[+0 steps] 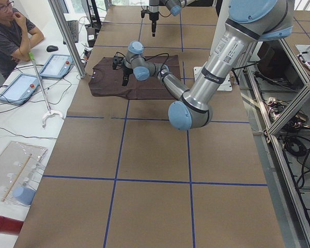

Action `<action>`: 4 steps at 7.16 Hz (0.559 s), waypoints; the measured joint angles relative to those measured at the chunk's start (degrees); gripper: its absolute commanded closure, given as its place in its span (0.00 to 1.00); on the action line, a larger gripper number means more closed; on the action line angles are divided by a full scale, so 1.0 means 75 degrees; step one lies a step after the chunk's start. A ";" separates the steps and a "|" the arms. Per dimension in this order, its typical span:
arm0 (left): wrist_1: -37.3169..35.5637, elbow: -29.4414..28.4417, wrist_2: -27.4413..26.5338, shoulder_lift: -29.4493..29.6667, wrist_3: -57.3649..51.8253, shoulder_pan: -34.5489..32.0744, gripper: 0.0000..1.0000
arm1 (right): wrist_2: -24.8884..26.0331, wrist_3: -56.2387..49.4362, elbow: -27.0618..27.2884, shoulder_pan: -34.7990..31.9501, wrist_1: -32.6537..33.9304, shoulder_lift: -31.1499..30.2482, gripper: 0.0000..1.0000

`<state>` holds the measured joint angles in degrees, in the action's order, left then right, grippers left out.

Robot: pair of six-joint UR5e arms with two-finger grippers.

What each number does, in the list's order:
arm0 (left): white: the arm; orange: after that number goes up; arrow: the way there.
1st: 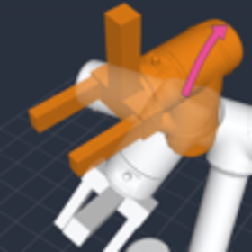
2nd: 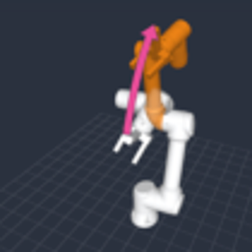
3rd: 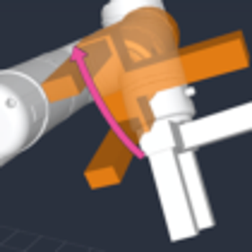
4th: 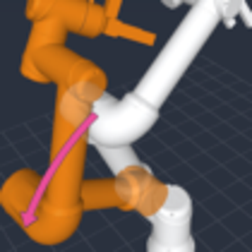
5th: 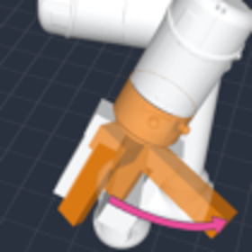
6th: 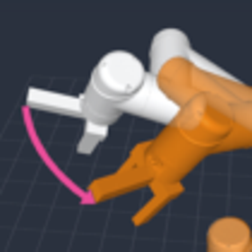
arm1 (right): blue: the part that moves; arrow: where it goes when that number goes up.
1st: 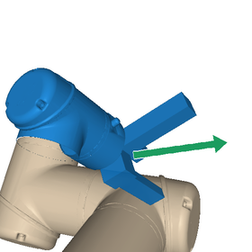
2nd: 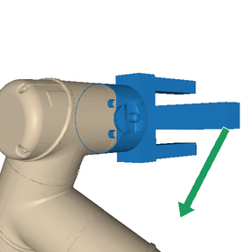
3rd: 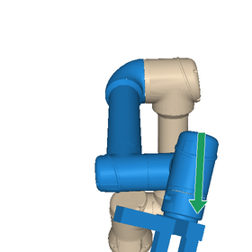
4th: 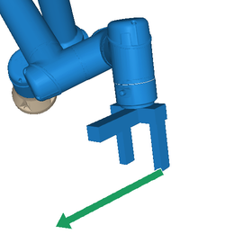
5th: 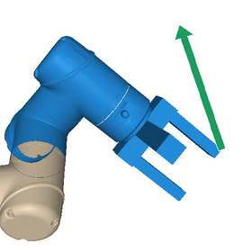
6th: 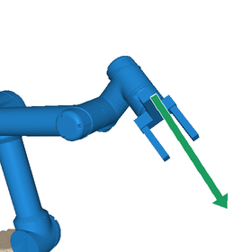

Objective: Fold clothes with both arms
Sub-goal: 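Move the right gripper to the hem corner nearest the robot while the left gripper withdraws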

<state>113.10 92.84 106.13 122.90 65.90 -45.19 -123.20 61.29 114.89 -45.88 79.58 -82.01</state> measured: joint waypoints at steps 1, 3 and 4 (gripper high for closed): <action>-0.0415 0.0619 -0.0003 -0.0256 -0.0124 -0.0019 0.00 | 0.0531 0.1002 0.0167 0.0660 -0.0882 -0.0493 0.00; -0.0691 0.1044 -0.0006 -0.0386 -0.0150 -0.0027 0.00 | 0.1734 0.2260 0.0297 0.1992 -0.1570 -0.0920 0.00; -0.0723 0.1152 -0.0006 -0.0397 -0.0119 -0.0025 0.00 | 0.2198 0.2628 0.0318 0.2549 -0.1629 -0.0962 0.00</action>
<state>107.68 101.48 106.09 119.93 65.01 -45.38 -106.72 81.00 117.27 -26.76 67.36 -89.22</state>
